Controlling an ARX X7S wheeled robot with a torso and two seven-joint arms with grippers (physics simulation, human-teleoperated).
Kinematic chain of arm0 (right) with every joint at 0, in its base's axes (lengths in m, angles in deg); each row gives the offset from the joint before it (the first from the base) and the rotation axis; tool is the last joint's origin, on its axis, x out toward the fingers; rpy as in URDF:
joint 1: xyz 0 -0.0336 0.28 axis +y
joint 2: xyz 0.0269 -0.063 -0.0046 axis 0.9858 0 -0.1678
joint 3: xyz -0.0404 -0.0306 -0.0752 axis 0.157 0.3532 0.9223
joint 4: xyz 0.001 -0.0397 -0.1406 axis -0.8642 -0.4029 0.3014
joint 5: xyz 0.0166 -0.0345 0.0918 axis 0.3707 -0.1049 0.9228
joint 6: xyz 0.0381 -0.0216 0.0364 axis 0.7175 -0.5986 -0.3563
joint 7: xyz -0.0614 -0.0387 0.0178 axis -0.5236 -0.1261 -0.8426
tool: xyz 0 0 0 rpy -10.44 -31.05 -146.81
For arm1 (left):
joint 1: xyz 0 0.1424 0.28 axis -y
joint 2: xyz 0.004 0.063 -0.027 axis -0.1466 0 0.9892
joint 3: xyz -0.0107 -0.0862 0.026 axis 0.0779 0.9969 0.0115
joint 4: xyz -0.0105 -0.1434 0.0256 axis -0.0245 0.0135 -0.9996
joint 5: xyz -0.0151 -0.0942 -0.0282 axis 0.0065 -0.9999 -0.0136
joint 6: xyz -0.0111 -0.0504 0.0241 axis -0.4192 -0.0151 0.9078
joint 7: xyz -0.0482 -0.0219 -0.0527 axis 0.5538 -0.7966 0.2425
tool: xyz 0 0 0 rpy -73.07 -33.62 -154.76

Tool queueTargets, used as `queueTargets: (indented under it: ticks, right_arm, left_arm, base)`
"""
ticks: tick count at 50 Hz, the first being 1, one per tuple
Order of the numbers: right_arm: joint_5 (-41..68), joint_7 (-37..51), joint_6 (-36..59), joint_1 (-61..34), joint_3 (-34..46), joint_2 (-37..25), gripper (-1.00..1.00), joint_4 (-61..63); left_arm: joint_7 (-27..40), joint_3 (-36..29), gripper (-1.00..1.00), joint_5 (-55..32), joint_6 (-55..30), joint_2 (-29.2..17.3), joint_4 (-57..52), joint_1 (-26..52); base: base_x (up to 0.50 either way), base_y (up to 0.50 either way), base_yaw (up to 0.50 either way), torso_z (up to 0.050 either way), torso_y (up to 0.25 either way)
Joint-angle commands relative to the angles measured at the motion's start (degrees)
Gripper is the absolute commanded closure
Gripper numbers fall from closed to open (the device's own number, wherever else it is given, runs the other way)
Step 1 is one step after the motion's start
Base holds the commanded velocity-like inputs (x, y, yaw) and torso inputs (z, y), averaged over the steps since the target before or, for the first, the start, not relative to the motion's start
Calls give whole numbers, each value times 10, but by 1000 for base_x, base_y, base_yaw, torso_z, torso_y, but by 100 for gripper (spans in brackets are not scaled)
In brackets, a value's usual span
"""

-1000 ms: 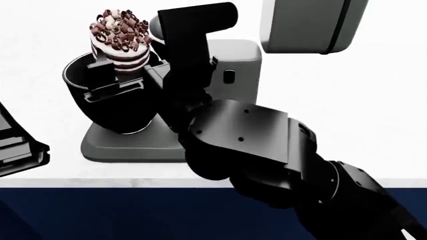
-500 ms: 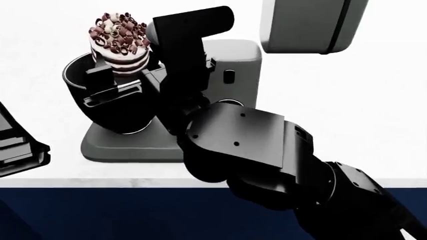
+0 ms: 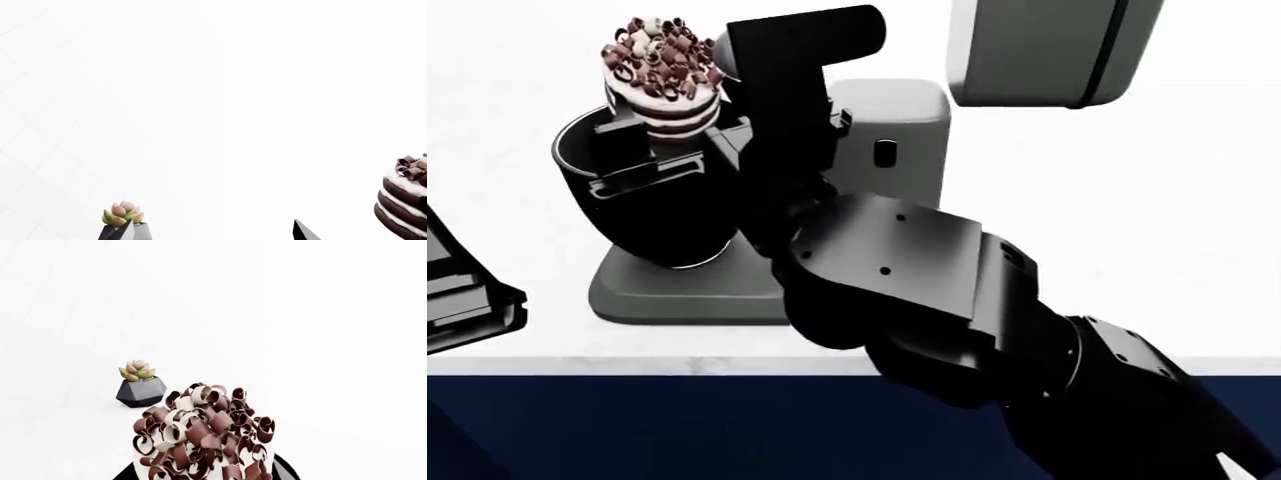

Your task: Place the cake in the stand mixer bowl.

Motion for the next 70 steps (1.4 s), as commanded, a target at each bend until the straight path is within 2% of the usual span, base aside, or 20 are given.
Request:
queueTargets:
  ticks: [1, 8, 9, 53, 70]
  right_arm:
    - [-36, -31, -19, -25, -16, 26, 100, -60]
    - [-32, -37, -27, -34, -11, 34, 100, -86]
    - [-31, -36, -22, -35, -6, 35, -100, -85]
    - [17, -34, -53, 0, 9, 0, -100, -45]
    - [66, 23, -31, 50, 10, -117, -100, 203]
  left_arm:
    - [1, 0, -100, -2, 1, -2, 0, -1]
    - [1, -2, -100, 1, 4, -1, 3, -2]
    - [1, -3, -100, 1, 4, -1, 3, -2]
    - [2, -13, -100, 4, 11, 0, 10, -1]
    - [6, -17, -100, 1, 4, -3, 6, 7]
  base:
    - [0, 0, 0, 0, 0]
    - [0, 0, 0, 1, 1]
    - [0, 0, 0, 0, 0]
    - [0, 0, 0, 0, 0]
    - [0, 0, 0, 0, 0]
